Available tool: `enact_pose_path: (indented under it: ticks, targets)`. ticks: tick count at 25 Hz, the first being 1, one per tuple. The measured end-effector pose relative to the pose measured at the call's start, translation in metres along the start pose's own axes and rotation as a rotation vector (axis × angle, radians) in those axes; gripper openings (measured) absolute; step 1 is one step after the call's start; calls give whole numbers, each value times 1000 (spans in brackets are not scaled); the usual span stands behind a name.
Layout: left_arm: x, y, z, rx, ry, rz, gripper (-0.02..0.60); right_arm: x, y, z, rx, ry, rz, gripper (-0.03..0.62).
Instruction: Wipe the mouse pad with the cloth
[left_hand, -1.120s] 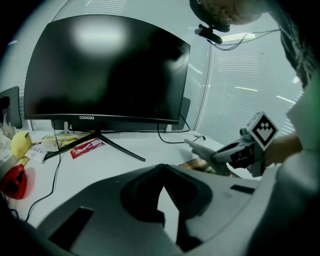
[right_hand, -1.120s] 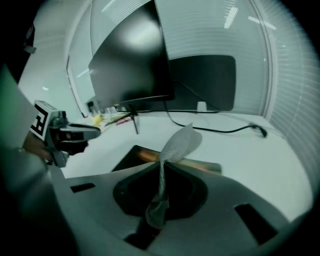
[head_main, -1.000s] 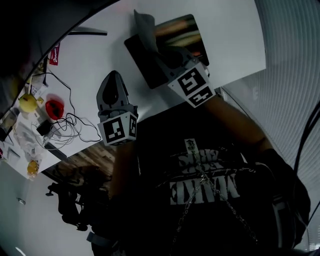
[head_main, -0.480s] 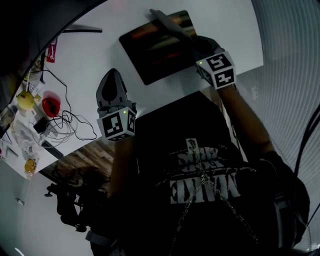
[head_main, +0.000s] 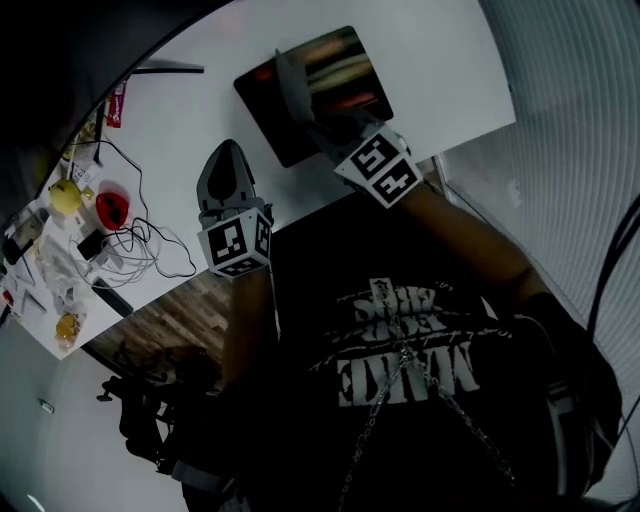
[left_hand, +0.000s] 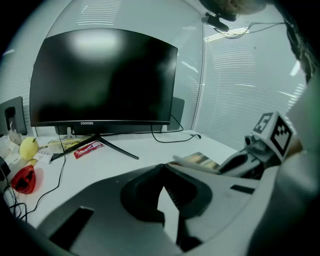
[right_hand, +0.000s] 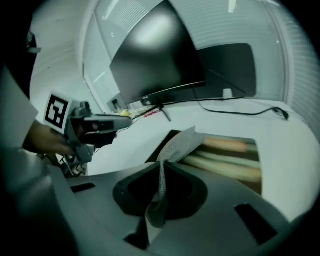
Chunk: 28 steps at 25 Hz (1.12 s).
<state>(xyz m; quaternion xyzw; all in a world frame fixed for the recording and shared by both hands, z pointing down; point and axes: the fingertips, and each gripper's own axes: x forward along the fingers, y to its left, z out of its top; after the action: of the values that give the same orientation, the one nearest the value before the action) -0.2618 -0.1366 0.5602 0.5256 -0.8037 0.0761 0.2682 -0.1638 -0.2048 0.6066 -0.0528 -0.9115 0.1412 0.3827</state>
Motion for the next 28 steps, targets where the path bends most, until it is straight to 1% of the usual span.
enact_pose_path:
  ticks: [2,3,4,6,8,10,14,16,18,22,23,25,26,27,28]
  targets:
    - [-5,-4,1,-18,3,1,5,21,40,-10,-62,42,86,15]
    - [-8,-7,1,-25,5,0,5,29,50,-18,-81,68,104,15]
    - [-10,-9,0,-25,8,-2,5,34,53,-26,-92,93,103,15]
    - [-14,-15,2,-15,7,-4,5,34,40,-39,-75,120,68,15]
    - [-18,-20,7,-6,-4,-7,5,19,12,-47,-18,109,18,15]
    - [-21,-24,11,3,-15,-9,5,-6,-26,-55,41,88,-54,15]
    - [-24,-34,18,6,-32,-16,5,-73,-114,-83,156,71,-252,15]
    - [-24,-42,21,11,-39,-22,5,-103,-151,-101,202,63,-337,15]
    - [-23,-51,24,19,-44,-34,5,-124,-172,-110,231,41,-381,15]
    - [-21,-68,31,33,-50,-58,5,-129,-179,-111,215,-8,-408,15]
    - [-21,-72,34,37,-52,-63,5,-128,-178,-111,219,-22,-408,15]
    - [-26,-81,43,48,-58,-73,5,-131,-169,-106,226,-48,-380,24]
    - [-29,-84,50,56,-64,-76,5,-137,-162,-100,228,-72,-359,96]
    - [-33,-88,59,66,-73,-77,5,-147,-154,-89,228,-111,-342,138]
    - [-38,-91,70,78,-84,-78,5,-160,-145,-77,224,-163,-328,141]
